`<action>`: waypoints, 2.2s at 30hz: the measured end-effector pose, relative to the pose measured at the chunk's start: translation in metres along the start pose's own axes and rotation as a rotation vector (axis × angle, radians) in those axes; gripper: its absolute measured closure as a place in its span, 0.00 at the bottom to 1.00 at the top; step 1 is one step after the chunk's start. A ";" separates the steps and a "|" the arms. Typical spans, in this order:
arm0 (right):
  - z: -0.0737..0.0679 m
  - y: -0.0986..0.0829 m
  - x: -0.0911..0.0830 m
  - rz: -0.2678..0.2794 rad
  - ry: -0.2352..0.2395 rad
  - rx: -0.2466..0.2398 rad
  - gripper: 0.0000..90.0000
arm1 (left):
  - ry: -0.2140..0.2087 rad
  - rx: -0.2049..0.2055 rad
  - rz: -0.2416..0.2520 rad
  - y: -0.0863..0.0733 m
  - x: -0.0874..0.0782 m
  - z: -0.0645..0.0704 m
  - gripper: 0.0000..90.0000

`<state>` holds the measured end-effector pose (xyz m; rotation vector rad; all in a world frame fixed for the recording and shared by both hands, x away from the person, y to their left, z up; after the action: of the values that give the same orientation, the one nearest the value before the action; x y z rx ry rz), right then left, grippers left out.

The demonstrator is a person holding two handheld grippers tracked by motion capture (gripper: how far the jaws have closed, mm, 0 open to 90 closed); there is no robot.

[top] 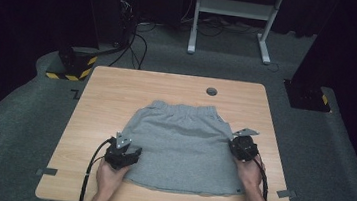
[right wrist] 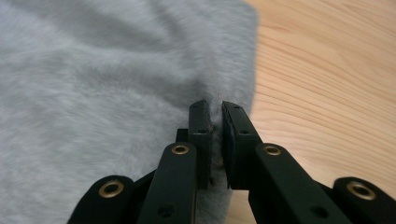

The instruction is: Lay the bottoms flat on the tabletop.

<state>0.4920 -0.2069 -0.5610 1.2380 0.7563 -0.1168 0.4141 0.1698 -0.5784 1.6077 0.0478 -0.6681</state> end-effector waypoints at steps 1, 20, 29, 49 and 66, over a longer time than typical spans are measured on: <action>0.003 0.000 -0.001 0.003 -0.002 0.015 0.91 | -0.001 -0.001 0.001 0.000 -0.001 0.001 0.51; -0.042 -0.015 -0.013 0.071 0.134 -0.003 0.77 | 0.073 -0.023 -0.006 0.048 0.024 -0.035 0.71; -0.028 -0.023 -0.018 0.088 0.135 -0.041 0.79 | 0.103 -0.028 -0.135 0.034 0.050 -0.056 0.72; -0.038 -0.017 -0.046 0.189 0.161 0.061 0.59 | -0.042 0.064 -0.058 0.016 -0.005 0.011 0.45; -0.066 -0.035 -0.060 0.180 0.226 -0.008 0.53 | -0.097 0.018 -0.030 -0.006 -0.032 0.035 0.38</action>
<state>0.4001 -0.1794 -0.5628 1.3195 0.8346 0.1760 0.3716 0.1494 -0.5700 1.5922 -0.0048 -0.7705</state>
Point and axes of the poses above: each handheld gripper's, and its own axes: x roughly forward along the jaws, y roughly out of its top, z roughly to its right, the point moved 8 cm from there along x, roughly forward along the jaws, and after that the axes turned 14 degrees about z, right-handed, at the moved point
